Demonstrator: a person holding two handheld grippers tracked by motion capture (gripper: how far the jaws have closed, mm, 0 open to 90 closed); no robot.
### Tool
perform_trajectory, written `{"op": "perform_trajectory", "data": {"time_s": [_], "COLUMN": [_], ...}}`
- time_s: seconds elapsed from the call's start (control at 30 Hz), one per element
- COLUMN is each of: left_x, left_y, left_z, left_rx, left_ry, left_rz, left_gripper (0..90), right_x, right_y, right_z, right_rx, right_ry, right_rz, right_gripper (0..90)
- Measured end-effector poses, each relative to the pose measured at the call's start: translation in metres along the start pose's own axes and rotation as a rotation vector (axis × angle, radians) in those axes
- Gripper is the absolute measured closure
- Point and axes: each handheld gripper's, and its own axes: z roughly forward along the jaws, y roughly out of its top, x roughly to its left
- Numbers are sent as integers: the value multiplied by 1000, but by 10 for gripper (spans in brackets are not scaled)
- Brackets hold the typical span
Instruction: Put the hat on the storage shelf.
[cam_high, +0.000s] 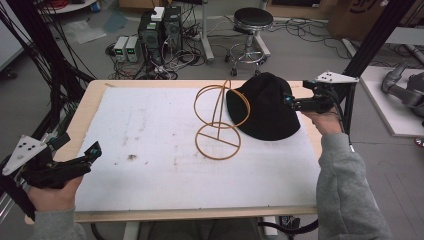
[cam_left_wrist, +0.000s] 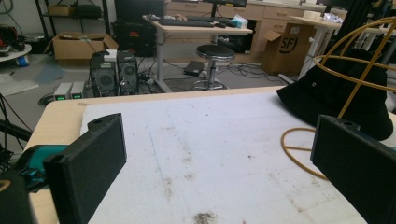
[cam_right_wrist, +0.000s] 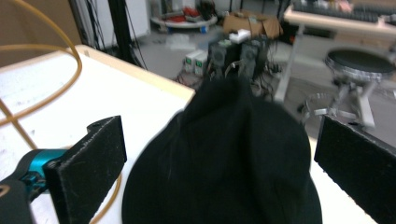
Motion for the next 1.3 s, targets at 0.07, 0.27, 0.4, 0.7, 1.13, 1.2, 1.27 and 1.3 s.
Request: {"op": "perform_trajectory", "data": {"time_s": [0.07,0.27,0.4,0.7,1.13,1.2,1.27,1.3], "left_x": [0,1,2,2,3,3,4,4], "left_y": [0,-3,-5,-6,-8,-9,-9,-9], "left_z": [1,4,5,2,3,3,3,3], "left_rx": [3,20,28,32,42,42,45,45], "left_ry": [0,3,6,15,16,16,16,16], "left_rz": [1,3,2,6,4,3,2,2], "left_gripper": [39,39,39,39,39,39,39,39], "right_x": [-3,-12,-21,-26,-23,-23,-22,-22], "right_y": [2,6,-1,-10,-15,-15,-15,-15], "right_z": [8,33,49,73,84,85,85,85], "right_rx": [-3,-17,-36,-53,-35,-28,-20,-13], "right_ry": [7,15,-10,-23,-24,-14,-17,-25], "right_rz": [-4,-3,6,63,33,27,21,16], "right_gripper": [18,24,38,49,493,576,684,723]}}
